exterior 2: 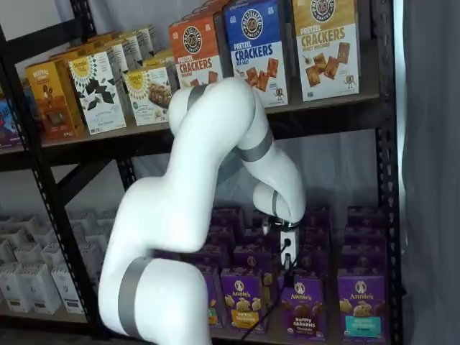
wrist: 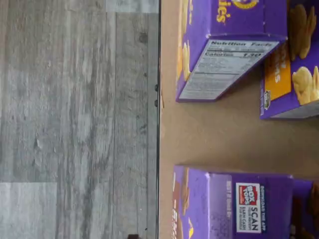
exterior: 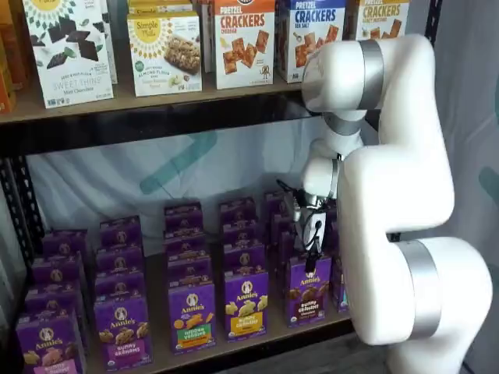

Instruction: Pick up the purple box with a brown patch in the center, on the bottom shelf, the fifth box from the left

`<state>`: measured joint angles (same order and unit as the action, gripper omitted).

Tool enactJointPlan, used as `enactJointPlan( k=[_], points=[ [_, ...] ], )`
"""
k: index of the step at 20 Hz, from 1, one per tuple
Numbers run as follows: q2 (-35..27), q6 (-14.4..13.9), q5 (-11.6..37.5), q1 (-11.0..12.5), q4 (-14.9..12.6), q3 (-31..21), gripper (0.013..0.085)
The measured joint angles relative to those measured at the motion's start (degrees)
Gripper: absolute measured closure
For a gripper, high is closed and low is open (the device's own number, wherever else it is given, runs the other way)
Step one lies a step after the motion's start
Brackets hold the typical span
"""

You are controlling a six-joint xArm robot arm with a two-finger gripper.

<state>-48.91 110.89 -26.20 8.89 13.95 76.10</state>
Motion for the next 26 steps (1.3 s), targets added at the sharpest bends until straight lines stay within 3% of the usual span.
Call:
enactJointPlan(
  k=[12,17,26],
  points=[
    [-3.95,-2.83,-0.08,0.63,-4.01,3.19,0.013],
    [-4.98,-2.89,1.19,0.52,-4.03,3.44,0.013],
    [-7.95,-5.79,3.5,0.17,-7.02,5.03,0.013]
  ],
)
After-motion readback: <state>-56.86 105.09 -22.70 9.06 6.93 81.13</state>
